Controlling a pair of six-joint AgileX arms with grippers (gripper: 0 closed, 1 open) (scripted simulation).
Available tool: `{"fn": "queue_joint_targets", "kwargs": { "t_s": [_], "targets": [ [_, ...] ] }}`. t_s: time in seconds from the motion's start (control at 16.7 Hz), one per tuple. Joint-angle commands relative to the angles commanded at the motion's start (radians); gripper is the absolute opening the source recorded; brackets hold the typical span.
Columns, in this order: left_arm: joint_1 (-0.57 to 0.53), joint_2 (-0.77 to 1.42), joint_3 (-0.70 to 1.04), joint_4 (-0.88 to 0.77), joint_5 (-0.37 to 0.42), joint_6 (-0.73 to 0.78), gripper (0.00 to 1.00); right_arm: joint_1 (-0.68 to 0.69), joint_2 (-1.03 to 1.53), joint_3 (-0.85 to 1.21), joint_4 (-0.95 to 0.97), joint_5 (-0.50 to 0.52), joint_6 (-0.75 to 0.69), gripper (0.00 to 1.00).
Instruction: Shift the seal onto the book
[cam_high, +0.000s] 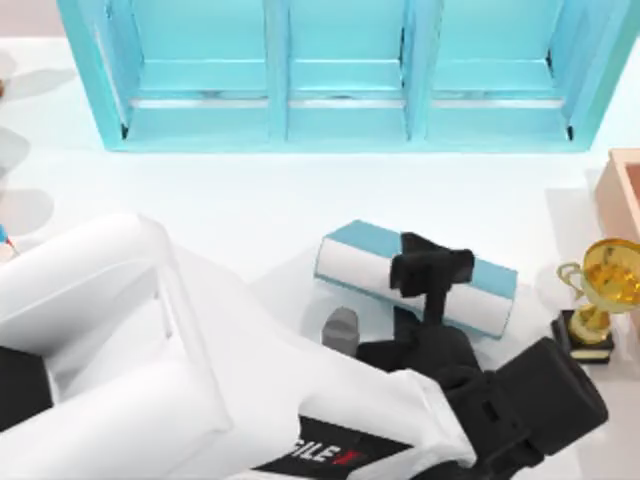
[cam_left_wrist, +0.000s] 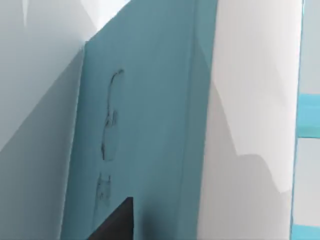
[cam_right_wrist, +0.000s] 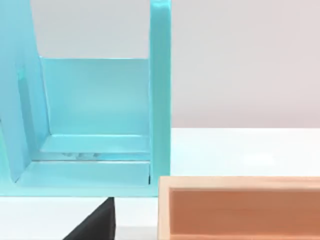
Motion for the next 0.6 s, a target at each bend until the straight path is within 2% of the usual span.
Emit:
{"fn": "queue_joint_targets", "kwargs": {
  "t_s": [0.6],
  "targets": [
    [-0.018, 0.005, 0.010, -0.031, 0.002, -0.034, 1.00, 0.000, 0.000, 0.000, 0.000, 0.000, 0.000, 1.00]
  ]
}}
